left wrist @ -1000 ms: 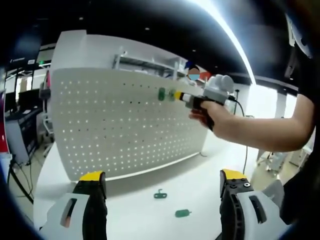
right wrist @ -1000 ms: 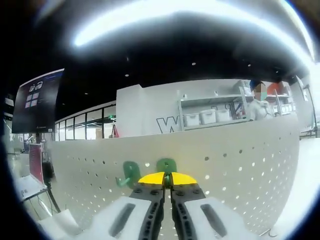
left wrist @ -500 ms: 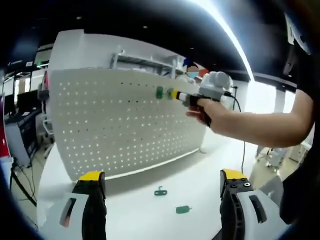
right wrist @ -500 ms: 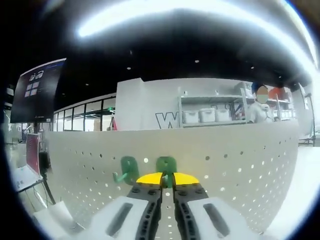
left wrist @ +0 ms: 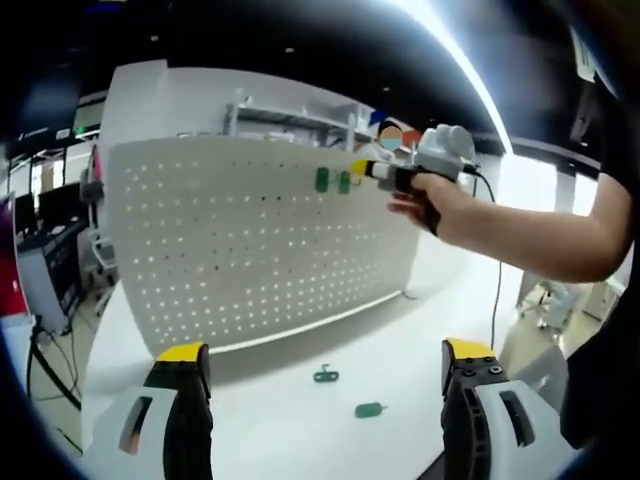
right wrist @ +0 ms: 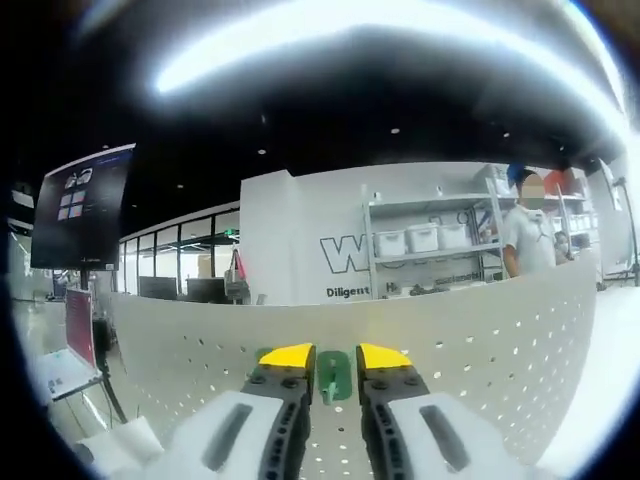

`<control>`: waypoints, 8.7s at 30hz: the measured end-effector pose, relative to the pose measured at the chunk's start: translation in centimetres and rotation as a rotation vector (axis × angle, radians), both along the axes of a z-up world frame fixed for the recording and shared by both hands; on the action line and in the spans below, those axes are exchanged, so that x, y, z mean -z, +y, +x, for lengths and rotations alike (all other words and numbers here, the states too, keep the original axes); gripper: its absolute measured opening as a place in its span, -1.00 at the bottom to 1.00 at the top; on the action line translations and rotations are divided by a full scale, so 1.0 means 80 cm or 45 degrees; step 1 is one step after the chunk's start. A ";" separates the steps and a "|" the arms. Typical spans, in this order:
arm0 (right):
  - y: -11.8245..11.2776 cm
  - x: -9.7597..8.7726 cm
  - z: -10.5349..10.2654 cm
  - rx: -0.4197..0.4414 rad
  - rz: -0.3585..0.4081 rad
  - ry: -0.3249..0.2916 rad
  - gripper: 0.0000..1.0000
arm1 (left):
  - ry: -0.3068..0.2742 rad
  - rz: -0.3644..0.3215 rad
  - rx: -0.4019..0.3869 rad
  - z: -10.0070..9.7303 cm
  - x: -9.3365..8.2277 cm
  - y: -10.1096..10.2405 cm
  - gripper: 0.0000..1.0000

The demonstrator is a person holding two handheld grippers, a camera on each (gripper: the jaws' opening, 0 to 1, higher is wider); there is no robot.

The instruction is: Insert the hook assembly into the mounting plate slot until the hook locks in place.

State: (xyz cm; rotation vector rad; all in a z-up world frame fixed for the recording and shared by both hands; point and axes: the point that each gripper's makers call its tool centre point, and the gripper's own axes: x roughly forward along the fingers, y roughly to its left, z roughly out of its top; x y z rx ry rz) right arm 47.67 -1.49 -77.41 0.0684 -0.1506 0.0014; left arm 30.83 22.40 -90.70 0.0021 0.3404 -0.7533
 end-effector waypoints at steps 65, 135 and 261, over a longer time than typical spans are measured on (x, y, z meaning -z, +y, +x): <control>0.077 0.117 -0.200 -0.376 -0.160 0.362 -0.57 | 0.152 0.119 0.024 -0.069 0.047 0.002 0.89; 0.178 0.422 -0.118 -0.560 -0.054 1.110 -0.56 | 0.341 0.163 0.036 0.007 0.095 0.049 0.81; 0.110 0.284 -0.081 -0.357 -0.163 0.795 -1.00 | 0.227 0.093 -0.060 -0.007 0.038 0.060 0.73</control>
